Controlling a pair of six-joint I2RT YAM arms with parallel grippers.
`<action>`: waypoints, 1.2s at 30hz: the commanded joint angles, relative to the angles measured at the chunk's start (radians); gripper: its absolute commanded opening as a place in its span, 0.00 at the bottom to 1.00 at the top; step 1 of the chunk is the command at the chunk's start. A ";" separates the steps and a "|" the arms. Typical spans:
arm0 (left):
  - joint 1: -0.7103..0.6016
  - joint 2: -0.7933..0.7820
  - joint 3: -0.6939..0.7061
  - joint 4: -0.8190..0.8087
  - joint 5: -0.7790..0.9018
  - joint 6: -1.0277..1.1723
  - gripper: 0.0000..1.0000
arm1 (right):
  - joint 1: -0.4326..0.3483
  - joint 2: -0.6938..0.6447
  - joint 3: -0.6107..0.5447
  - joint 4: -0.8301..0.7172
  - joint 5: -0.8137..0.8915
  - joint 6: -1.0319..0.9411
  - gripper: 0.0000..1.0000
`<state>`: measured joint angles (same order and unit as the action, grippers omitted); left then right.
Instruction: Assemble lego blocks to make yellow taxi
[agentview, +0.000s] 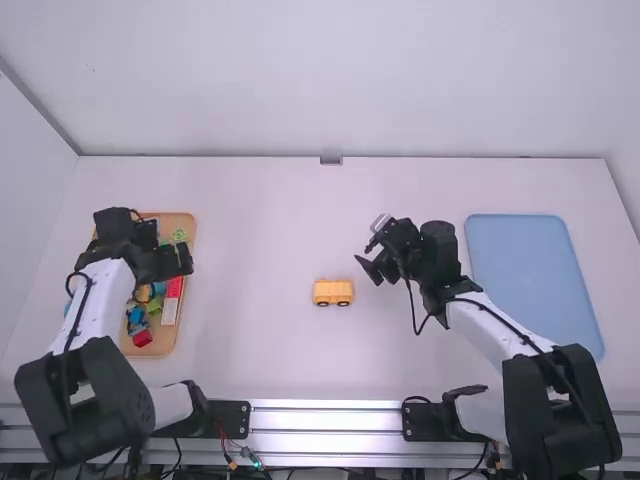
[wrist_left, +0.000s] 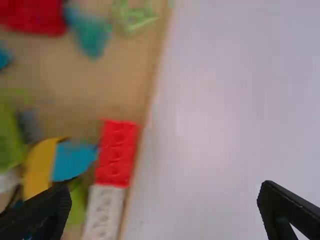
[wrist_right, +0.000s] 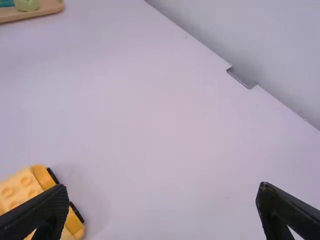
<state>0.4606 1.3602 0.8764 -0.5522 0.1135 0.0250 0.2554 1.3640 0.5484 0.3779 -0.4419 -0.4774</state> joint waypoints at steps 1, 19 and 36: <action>0.074 0.021 -0.014 0.002 -0.130 -0.137 0.99 | 0.001 -0.016 -0.006 0.005 -0.003 0.011 0.99; 0.206 0.235 0.007 0.056 -0.071 0.013 0.42 | 0.001 -0.016 -0.004 0.012 -0.005 0.010 0.99; 0.207 0.278 -0.021 0.167 -0.053 0.153 0.40 | -0.032 -0.016 -0.004 0.030 -0.005 0.088 0.99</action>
<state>0.6647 1.6268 0.8722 -0.3965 0.0547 0.1379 0.2214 1.3640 0.5484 0.4076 -0.4419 -0.4000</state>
